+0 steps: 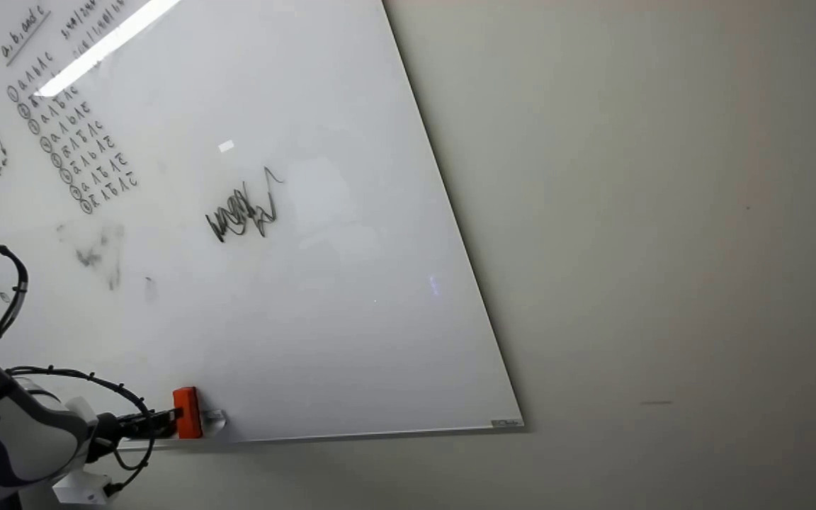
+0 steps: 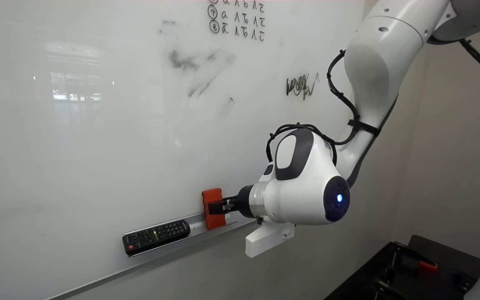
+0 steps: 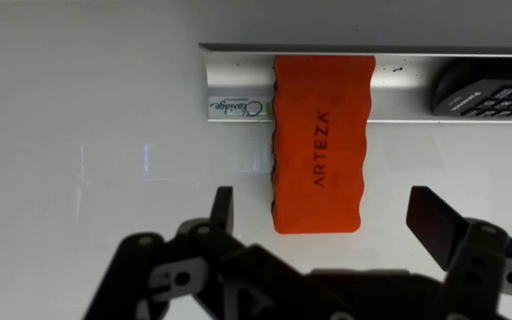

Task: Pick the eraser and rub off the contents on the whiteboard

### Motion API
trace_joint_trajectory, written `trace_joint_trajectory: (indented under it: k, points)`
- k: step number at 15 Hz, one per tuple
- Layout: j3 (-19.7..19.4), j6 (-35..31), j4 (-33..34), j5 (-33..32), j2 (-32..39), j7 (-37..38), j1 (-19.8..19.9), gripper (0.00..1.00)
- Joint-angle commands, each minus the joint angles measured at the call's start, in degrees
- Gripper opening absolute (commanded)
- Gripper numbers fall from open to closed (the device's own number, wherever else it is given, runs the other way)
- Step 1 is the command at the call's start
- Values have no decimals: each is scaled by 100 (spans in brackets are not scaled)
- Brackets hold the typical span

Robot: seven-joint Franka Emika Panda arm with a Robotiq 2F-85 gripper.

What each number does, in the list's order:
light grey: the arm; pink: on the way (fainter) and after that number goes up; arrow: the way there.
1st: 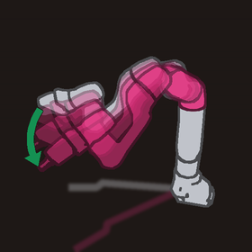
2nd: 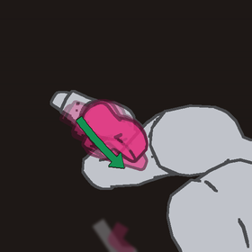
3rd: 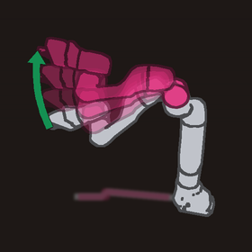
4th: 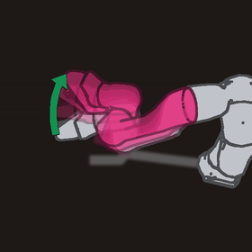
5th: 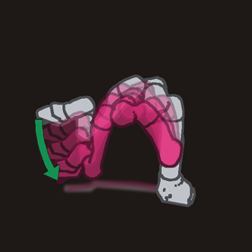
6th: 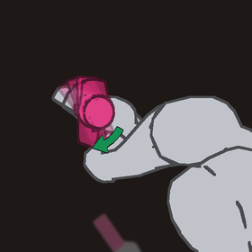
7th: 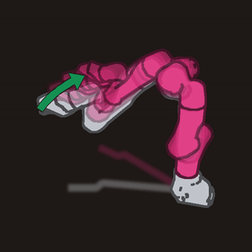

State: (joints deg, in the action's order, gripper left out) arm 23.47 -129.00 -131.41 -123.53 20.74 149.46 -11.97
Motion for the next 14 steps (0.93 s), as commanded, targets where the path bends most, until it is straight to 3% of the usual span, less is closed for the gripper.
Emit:
trace_joint_trajectory:
  k: [1,6,14]
  points:
    - [291,114,268,-190,250,0,342,100]
    - [494,67,492,-235,556,-2,636,100]
    - [435,281,615,-86,882,-2,481,100]
